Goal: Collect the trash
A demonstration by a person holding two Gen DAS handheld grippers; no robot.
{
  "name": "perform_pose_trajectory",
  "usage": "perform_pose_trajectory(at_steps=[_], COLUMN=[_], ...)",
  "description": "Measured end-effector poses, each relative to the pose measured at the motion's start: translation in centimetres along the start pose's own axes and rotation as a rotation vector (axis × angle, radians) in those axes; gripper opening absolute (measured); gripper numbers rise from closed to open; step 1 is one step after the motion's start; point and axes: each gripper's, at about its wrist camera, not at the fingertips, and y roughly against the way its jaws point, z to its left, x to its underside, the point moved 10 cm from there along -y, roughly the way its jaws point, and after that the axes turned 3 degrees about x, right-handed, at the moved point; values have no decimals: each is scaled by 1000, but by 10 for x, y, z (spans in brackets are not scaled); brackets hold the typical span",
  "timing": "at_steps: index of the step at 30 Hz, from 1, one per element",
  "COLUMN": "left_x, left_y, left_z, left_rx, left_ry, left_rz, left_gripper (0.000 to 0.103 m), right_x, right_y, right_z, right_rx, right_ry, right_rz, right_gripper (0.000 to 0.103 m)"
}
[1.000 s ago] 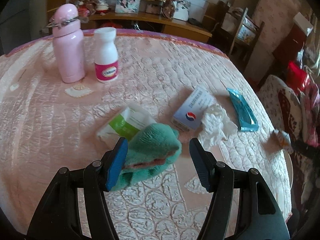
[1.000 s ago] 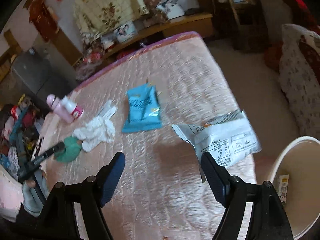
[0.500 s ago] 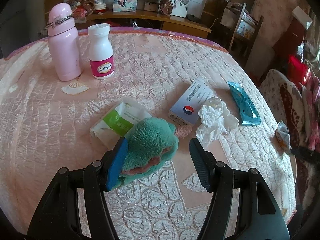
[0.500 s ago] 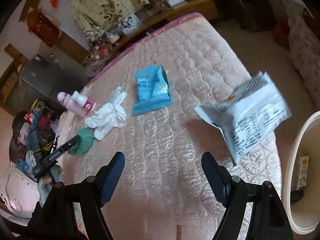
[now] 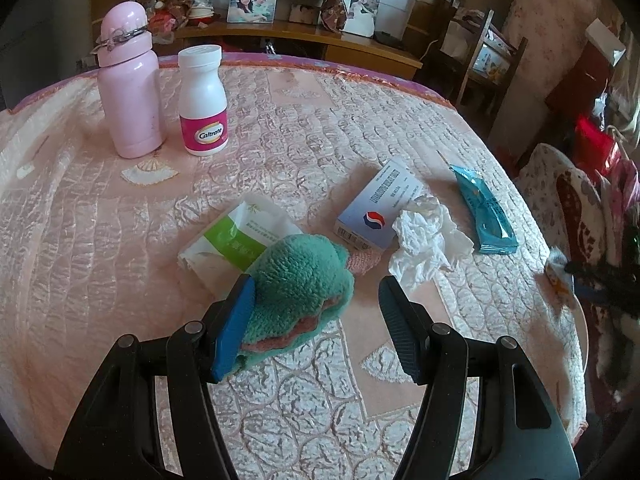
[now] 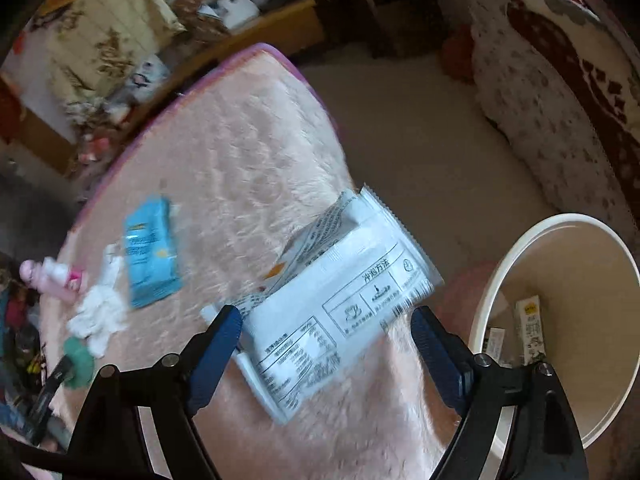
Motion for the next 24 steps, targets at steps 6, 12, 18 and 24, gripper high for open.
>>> perform_pose_trajectory(at_steps=[6,12,18,24], left_x=[2,6,8,6], left_y=[0,-7,-14,-11], left_z=[-1,-1,-1,3], left_rx=[0,-28,-69,-79], left_ry=[-12,-38,-96,-76], left_rz=[12,27,44,29], left_gripper=[63,65,65,31], right_x=[-12,29,60,44], right_y=[-11,-9,0,34], right_z=[41,98,106,90], right_rx=[12,-57,-81,-173], right_ry=[160,474,526,378], right_rz=[-41,-41,-24,-82], right_gripper=[87,62,63,74])
